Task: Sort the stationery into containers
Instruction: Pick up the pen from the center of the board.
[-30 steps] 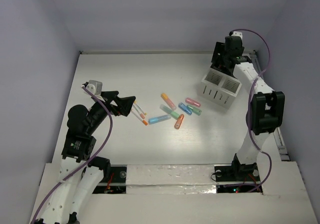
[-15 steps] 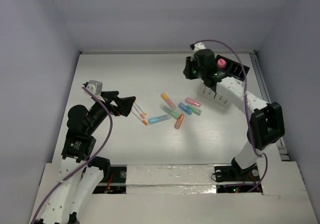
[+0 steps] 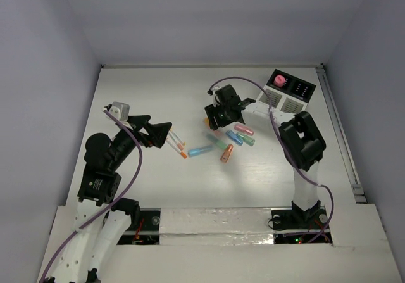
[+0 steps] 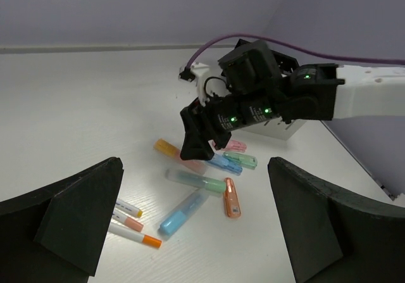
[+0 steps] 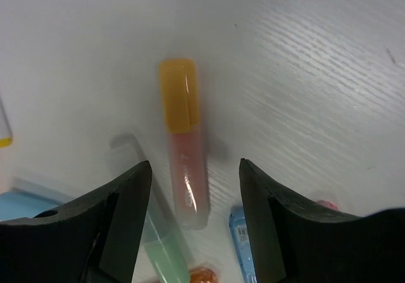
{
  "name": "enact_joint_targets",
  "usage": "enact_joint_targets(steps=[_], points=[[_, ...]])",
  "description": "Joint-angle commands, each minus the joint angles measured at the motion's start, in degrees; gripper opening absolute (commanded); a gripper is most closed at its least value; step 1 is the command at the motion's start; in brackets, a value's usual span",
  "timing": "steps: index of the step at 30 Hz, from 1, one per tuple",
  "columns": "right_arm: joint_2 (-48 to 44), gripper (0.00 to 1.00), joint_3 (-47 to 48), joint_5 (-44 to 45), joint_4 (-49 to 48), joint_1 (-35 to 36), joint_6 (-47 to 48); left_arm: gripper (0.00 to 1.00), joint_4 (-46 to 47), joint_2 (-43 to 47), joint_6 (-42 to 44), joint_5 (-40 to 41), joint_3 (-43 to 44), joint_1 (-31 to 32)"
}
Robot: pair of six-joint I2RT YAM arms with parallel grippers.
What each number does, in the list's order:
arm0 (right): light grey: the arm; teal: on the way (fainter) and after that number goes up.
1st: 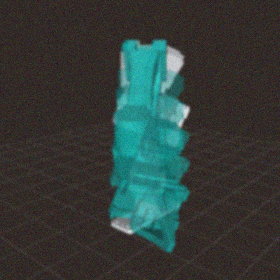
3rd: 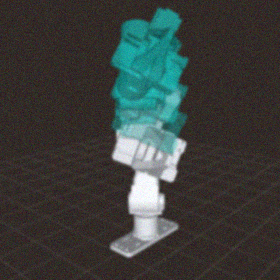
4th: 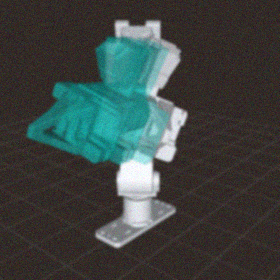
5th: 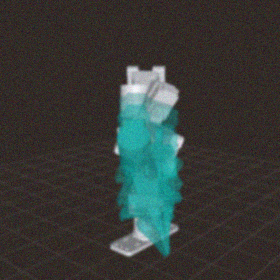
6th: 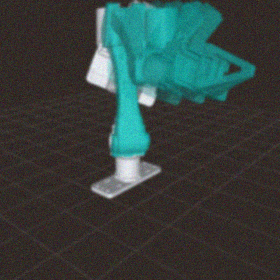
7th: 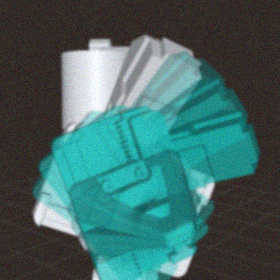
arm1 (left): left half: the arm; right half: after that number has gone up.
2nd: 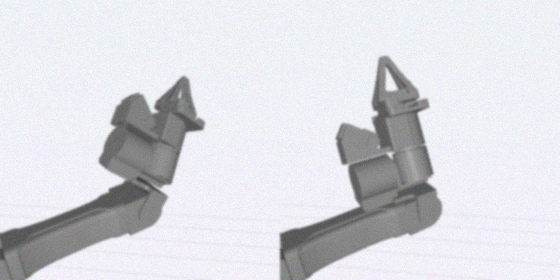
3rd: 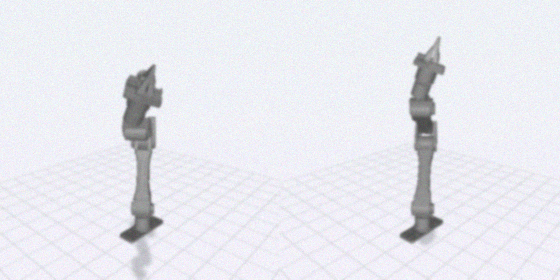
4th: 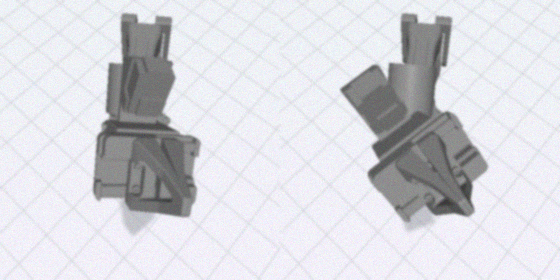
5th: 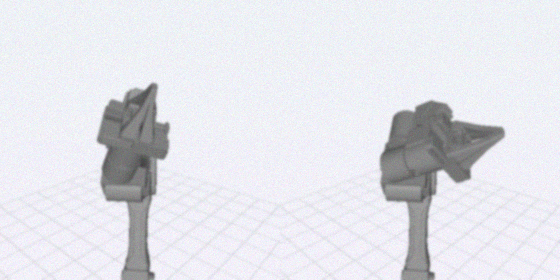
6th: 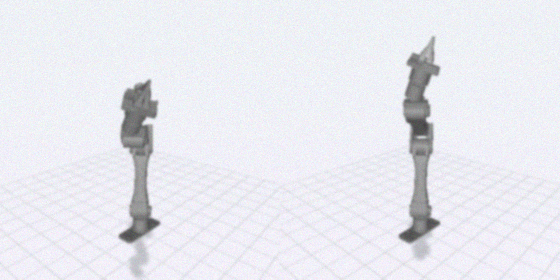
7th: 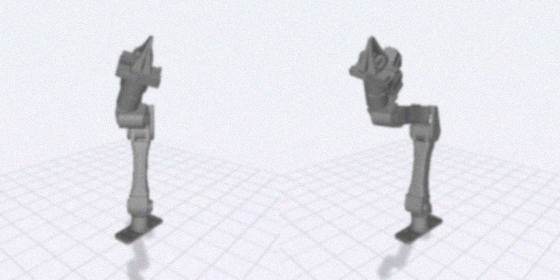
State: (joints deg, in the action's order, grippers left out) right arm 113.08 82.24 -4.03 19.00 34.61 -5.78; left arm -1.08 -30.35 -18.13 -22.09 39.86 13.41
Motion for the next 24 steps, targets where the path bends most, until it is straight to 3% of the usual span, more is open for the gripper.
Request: enact_joint_targets(steps=[1,7,10,13,14,17,24], points=[[2.23,0.64,4.07,-1.24,1.91,0.55,1.65,0.99,3.37,0.64,-0.06,-0.94,-0.48,0.21],[7.68,0.63,8.36,0.34,3.49,1.07,2.53,0.99,3.37,0.55,0.02,-1.03,-0.39,0.21],[10.93,0.58,11.35,2.80,5.60,1.60,3.23,0.99,3.37,0.64,0.02,-1.03,-0.31,0.21],[12.95,0.45,12.42,4.03,5.70,2.22,3.58,0.99,3.28,0.90,0.02,-0.94,-0.31,0.21],[13.31,0.33,13.20,5.51,5.69,2.22,3.67,0.99,3.28,0.99,0.11,-0.94,-0.31,0.21],[13.84,0.24,15.75,7.54,4.91,2.22,3.76,0.99,3.02,0.99,0.03,-0.68,-0.39,0.21],[8.75,0.16,22.09,11.84,-1.51,1.69,1.75,0.99,2.84,1.43,0.11,-0.15,-0.31,0.21]])
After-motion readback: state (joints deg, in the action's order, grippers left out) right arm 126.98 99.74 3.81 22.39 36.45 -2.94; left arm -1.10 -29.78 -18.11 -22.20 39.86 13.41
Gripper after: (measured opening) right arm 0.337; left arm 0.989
